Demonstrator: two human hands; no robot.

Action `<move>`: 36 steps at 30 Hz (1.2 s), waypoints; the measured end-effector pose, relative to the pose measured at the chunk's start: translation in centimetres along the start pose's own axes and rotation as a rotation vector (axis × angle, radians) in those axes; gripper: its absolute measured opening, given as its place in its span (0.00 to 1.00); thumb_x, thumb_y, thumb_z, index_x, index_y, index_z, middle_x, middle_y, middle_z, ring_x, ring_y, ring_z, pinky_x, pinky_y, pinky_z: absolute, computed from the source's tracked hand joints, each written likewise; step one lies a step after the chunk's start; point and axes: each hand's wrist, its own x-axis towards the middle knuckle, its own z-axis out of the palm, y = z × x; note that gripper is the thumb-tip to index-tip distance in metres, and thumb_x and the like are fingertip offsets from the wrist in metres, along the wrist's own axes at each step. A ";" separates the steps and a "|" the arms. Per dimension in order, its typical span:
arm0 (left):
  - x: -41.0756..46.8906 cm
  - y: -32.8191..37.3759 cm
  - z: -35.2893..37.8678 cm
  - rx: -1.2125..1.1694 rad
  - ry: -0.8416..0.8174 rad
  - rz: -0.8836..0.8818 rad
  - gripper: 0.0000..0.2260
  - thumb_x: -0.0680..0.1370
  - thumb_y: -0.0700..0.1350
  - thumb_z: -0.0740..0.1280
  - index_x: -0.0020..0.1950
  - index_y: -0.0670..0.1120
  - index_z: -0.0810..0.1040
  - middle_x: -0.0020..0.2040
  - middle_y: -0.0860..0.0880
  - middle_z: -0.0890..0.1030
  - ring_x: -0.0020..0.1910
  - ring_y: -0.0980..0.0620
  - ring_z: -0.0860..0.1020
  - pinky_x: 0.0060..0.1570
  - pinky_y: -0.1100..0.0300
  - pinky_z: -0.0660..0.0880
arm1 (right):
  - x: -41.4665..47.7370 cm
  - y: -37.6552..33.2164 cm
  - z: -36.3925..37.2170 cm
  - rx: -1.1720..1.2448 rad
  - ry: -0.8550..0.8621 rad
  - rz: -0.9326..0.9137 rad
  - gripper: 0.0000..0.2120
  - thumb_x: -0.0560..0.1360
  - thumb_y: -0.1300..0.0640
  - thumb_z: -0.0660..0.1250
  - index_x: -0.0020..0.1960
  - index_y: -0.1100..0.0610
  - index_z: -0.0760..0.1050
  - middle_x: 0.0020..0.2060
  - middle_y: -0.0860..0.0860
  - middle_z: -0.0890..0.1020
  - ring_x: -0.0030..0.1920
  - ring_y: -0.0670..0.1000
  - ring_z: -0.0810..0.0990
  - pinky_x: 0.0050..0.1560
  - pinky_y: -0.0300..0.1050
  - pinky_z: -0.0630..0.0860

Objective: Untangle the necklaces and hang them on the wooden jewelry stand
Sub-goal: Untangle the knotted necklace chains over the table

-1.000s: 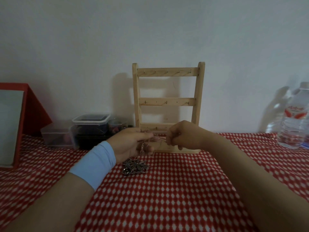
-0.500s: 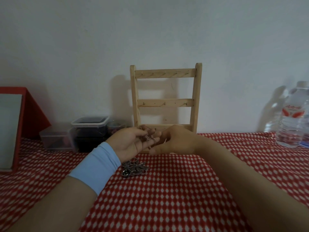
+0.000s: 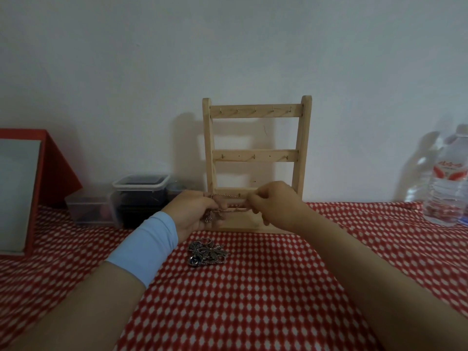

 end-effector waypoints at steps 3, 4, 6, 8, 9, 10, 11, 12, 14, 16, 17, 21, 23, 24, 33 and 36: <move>0.4 -0.3 -0.1 -0.017 0.037 -0.011 0.07 0.80 0.32 0.60 0.53 0.36 0.78 0.44 0.42 0.81 0.35 0.52 0.80 0.27 0.64 0.76 | 0.2 0.3 -0.6 0.138 0.051 0.057 0.18 0.83 0.55 0.60 0.43 0.64 0.80 0.29 0.50 0.82 0.26 0.46 0.79 0.33 0.39 0.78; 0.4 -0.3 -0.2 -0.029 0.035 -0.008 0.08 0.80 0.32 0.60 0.55 0.36 0.77 0.43 0.42 0.81 0.33 0.53 0.79 0.25 0.65 0.74 | 0.2 0.4 -0.8 0.204 0.058 0.088 0.18 0.83 0.55 0.58 0.45 0.65 0.80 0.33 0.54 0.82 0.28 0.49 0.80 0.36 0.44 0.81; 0.4 -0.3 -0.4 -0.056 0.006 0.000 0.08 0.80 0.33 0.60 0.56 0.35 0.76 0.41 0.43 0.81 0.30 0.54 0.77 0.22 0.67 0.69 | 0.1 0.4 -1.1 0.341 0.058 0.142 0.17 0.84 0.55 0.57 0.45 0.63 0.78 0.38 0.56 0.82 0.31 0.53 0.81 0.38 0.49 0.84; 0.3 -0.2 -0.4 -0.081 -0.019 0.000 0.07 0.80 0.33 0.59 0.55 0.37 0.75 0.42 0.42 0.80 0.30 0.54 0.76 0.22 0.67 0.67 | 0.1 0.3 -1.1 0.426 0.042 0.181 0.16 0.84 0.55 0.56 0.46 0.61 0.78 0.40 0.55 0.81 0.31 0.54 0.81 0.38 0.50 0.84; 0.3 -0.2 -0.4 -0.086 -0.026 -0.004 0.07 0.80 0.33 0.59 0.54 0.38 0.75 0.43 0.42 0.80 0.31 0.53 0.76 0.22 0.67 0.67 | 0.1 0.4 -1.1 0.444 0.032 0.195 0.16 0.84 0.55 0.56 0.46 0.61 0.78 0.40 0.55 0.81 0.31 0.54 0.81 0.39 0.51 0.84; 0.3 -0.2 -0.4 -0.085 -0.037 -0.009 0.06 0.80 0.33 0.59 0.52 0.40 0.75 0.43 0.42 0.80 0.31 0.53 0.75 0.22 0.67 0.67 | 0.1 0.3 -1.2 0.451 0.024 0.211 0.15 0.84 0.55 0.57 0.47 0.62 0.78 0.40 0.55 0.81 0.31 0.54 0.80 0.39 0.52 0.84; 0.2 -0.2 -0.4 -0.078 -0.051 -0.011 0.07 0.80 0.33 0.59 0.51 0.41 0.75 0.43 0.43 0.80 0.31 0.53 0.75 0.22 0.67 0.67 | 0.2 0.4 -1.3 0.442 0.017 0.229 0.15 0.83 0.56 0.57 0.46 0.62 0.78 0.40 0.55 0.81 0.31 0.53 0.80 0.41 0.53 0.84; 0.1 -0.1 -0.3 -0.071 -0.072 -0.010 0.07 0.80 0.34 0.59 0.51 0.41 0.76 0.43 0.43 0.80 0.31 0.53 0.75 0.22 0.67 0.67 | 0.2 0.5 -1.4 0.417 0.008 0.247 0.15 0.83 0.56 0.57 0.46 0.63 0.78 0.39 0.55 0.81 0.30 0.53 0.80 0.41 0.53 0.84; -0.1 0.2 -0.3 -0.049 -0.127 0.001 0.08 0.81 0.35 0.59 0.54 0.42 0.77 0.43 0.44 0.80 0.31 0.53 0.75 0.24 0.67 0.68 | 0.2 0.6 -1.7 0.306 -0.019 0.272 0.14 0.82 0.54 0.58 0.46 0.62 0.78 0.39 0.55 0.82 0.31 0.52 0.81 0.41 0.51 0.84; -0.3 0.5 -0.6 -0.021 -0.182 0.020 0.10 0.81 0.36 0.60 0.57 0.43 0.78 0.44 0.44 0.80 0.32 0.53 0.75 0.25 0.67 0.69 | 0.3 0.5 -2.0 0.134 -0.074 0.291 0.14 0.82 0.51 0.60 0.47 0.59 0.78 0.40 0.53 0.83 0.33 0.52 0.82 0.40 0.49 0.83; -0.4 0.7 -0.7 -0.008 -0.204 0.032 0.11 0.81 0.36 0.60 0.59 0.44 0.78 0.44 0.44 0.81 0.32 0.53 0.76 0.25 0.67 0.70 | 0.3 0.5 -2.3 0.031 -0.118 0.307 0.14 0.82 0.50 0.61 0.47 0.59 0.79 0.40 0.52 0.84 0.35 0.52 0.83 0.41 0.48 0.83; -0.8 0.9 -0.6 0.100 -0.267 0.101 0.12 0.81 0.34 0.59 0.59 0.45 0.79 0.42 0.45 0.83 0.34 0.52 0.77 0.30 0.65 0.72 | 0.2 0.3 -2.8 -0.405 -0.310 0.229 0.09 0.77 0.49 0.70 0.48 0.54 0.83 0.43 0.49 0.85 0.44 0.48 0.84 0.49 0.45 0.81; -1.1 1.0 -0.4 0.153 -0.294 0.128 0.12 0.81 0.34 0.59 0.60 0.43 0.77 0.43 0.46 0.84 0.35 0.52 0.78 0.31 0.65 0.73 | 0.0 -0.1 -2.1 -0.315 -0.281 0.072 0.11 0.77 0.56 0.70 0.59 0.52 0.82 0.54 0.49 0.84 0.55 0.48 0.82 0.58 0.42 0.77; -1.2 1.0 -0.3 0.192 -0.312 0.143 0.11 0.81 0.35 0.59 0.60 0.42 0.76 0.44 0.45 0.84 0.36 0.51 0.79 0.32 0.64 0.74 | 0.0 -0.4 -1.8 -0.129 -0.281 0.011 0.15 0.77 0.61 0.68 0.64 0.53 0.80 0.56 0.49 0.84 0.58 0.49 0.81 0.58 0.40 0.76; -0.8 0.9 -0.7 0.634 -0.232 0.227 0.06 0.80 0.40 0.65 0.57 0.43 0.76 0.46 0.41 0.86 0.40 0.48 0.82 0.39 0.61 0.77 | 0.1 0.0 -0.7 0.272 -0.219 -0.082 0.05 0.77 0.60 0.73 0.47 0.62 0.85 0.41 0.54 0.88 0.36 0.48 0.82 0.46 0.43 0.83; -0.7 0.8 -1.0 0.630 -0.222 0.219 0.06 0.80 0.41 0.66 0.56 0.45 0.78 0.46 0.40 0.85 0.41 0.48 0.82 0.37 0.63 0.78 | 0.0 0.2 -0.9 0.305 -0.245 -0.091 0.04 0.78 0.60 0.72 0.47 0.58 0.85 0.41 0.52 0.87 0.40 0.47 0.81 0.49 0.44 0.82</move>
